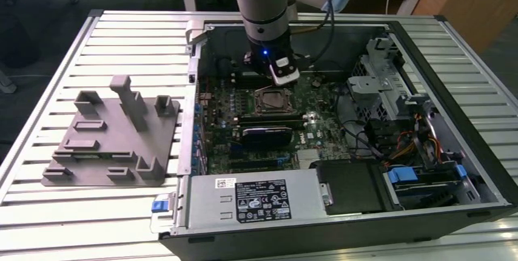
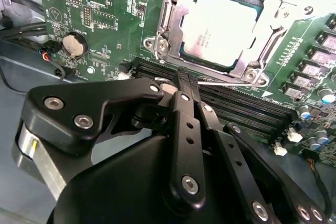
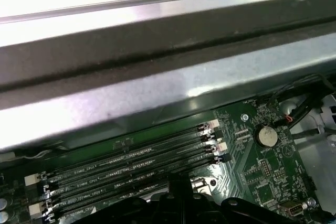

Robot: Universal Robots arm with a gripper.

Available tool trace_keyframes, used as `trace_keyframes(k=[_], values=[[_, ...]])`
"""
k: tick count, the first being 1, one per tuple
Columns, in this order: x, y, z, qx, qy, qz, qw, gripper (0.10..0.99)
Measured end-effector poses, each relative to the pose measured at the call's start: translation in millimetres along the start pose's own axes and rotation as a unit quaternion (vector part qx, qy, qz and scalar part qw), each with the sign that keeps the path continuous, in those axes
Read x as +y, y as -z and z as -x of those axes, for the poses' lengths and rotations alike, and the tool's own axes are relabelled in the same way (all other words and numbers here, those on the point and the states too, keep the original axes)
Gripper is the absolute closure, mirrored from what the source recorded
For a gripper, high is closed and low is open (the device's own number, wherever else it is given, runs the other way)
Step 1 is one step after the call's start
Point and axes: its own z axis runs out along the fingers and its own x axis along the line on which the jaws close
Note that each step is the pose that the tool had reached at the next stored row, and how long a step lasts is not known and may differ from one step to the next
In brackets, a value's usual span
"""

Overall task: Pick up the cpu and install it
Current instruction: 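Install the first cpu locking lever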

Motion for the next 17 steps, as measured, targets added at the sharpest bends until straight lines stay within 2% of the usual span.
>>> trace_keyframes(k=[3,6,12,17], values=[[3.1,-0.9,-1.0,-0.0004,0.000,-0.0008,1.0000,0.980],[3.3,-1.6,-1.2,-0.0016,-0.003,-0.0030,1.0000,0.980],[3.6,-3.4,-2.0,-0.0100,-0.035,-0.0085,0.9993,0.980],[7.4,-4.7,-5.0,-0.0118,-0.042,-0.0096,0.9990,0.980]])
